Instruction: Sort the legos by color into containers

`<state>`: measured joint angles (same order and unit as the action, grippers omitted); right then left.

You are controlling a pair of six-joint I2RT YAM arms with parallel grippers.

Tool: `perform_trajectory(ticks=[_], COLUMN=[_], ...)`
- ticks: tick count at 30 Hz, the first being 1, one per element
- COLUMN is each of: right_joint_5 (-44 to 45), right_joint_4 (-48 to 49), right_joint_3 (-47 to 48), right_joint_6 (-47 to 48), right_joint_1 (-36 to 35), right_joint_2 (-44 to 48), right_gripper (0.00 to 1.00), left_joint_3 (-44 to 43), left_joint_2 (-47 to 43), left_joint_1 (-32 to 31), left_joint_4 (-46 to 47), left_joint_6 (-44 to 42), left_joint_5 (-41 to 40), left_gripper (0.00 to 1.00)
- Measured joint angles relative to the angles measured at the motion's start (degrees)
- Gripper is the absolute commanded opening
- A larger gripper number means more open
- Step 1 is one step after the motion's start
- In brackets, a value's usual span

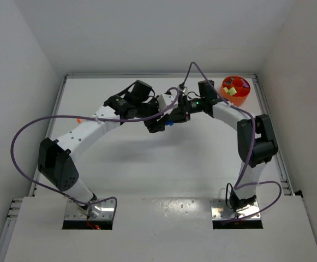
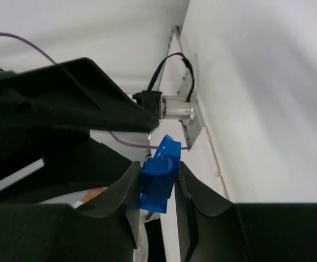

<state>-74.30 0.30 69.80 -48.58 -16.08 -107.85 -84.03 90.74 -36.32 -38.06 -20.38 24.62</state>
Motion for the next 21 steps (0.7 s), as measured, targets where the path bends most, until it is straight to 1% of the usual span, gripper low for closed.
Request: perform_trajectory(ticks=[1,4,5,9,13,16,21], right_joint_5=[0.83,6.23,9.09,19.98,31.41,39.47,50.01], right_joint_4=[-3.13,-16.33,-20.94,-32.57,-40.81,-45.13,-50.07], right_joint_3=[0.96,6.78,9.75,17.64,23.21,27.61,38.12], right_joint_6=[2.82,13.70,17.84,29.22,35.78,38.51,39.52], right_joint_1=[0.70,3.26,4.17,7.69,12.13,15.87,22.01], right_joint_2=[0.00,0.00,0.00,1.09,2.03,2.03,-0.37], right_gripper=[0.01,0.00,0.00,0.00,0.00,0.00,0.00], left_joint_3=[0.00,0.00,0.00,0.00,1.09,1.84,2.99], left_joint_2=[-0.02,-0.66,-1.20,-3.74,-6.56,-7.45,-7.50], left_joint_1=[0.20,1.64,2.36,5.88,9.90,12.44,14.56], left_joint_4=[0.00,-0.39,-0.52,-0.48,2.84,5.22,9.40], left_joint_6=[0.02,0.15,0.42,3.67,10.47,16.06,25.14], left_joint_5=[-0.02,0.00,-0.04,-0.76,-4.55,-8.57,-19.32], left_gripper=[0.67,0.75,0.99,1.00,1.00,1.00,1.00])
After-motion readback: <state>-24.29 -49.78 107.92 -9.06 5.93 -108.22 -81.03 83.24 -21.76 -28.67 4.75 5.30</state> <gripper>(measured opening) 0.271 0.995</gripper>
